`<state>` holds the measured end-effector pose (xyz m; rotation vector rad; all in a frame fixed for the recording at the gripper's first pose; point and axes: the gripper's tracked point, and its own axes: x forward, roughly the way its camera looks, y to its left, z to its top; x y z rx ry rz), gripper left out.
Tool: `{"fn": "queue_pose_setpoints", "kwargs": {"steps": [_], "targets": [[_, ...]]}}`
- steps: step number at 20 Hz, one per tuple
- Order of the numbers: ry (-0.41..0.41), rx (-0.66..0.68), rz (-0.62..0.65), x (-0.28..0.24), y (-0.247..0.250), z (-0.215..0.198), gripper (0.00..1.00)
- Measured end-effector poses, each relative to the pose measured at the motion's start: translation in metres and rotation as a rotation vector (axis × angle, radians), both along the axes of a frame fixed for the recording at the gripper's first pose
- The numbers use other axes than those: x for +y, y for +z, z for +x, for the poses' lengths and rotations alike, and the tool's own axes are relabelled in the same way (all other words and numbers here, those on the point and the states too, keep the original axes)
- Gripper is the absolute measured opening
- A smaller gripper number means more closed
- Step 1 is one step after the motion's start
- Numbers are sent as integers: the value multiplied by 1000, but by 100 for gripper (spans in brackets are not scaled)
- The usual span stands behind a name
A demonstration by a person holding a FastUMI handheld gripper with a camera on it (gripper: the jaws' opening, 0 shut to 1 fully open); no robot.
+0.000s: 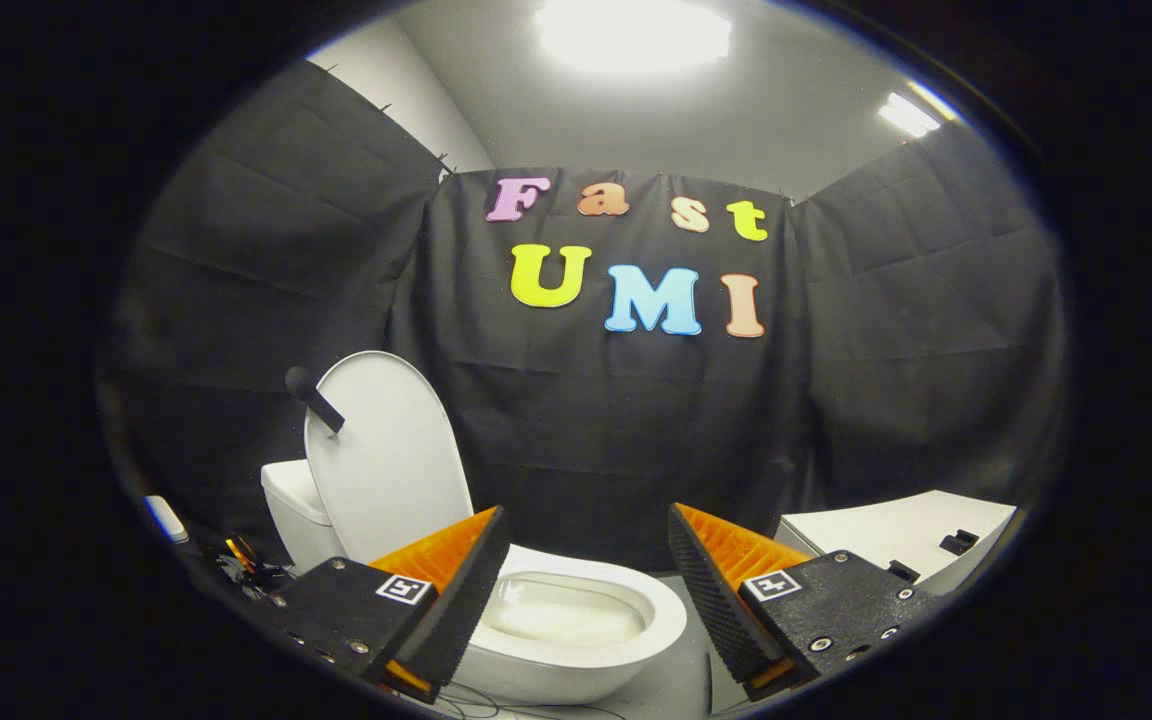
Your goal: Open the toilet lid.
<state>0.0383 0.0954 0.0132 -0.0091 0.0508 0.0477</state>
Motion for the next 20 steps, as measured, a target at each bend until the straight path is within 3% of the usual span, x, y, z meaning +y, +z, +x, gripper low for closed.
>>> {"fn": "queue_pose_setpoints", "kwargs": {"steps": [6,20], "targets": [[23,15,51,8,-5,2,98],[37,18,39,14,-11,0,98]]}}
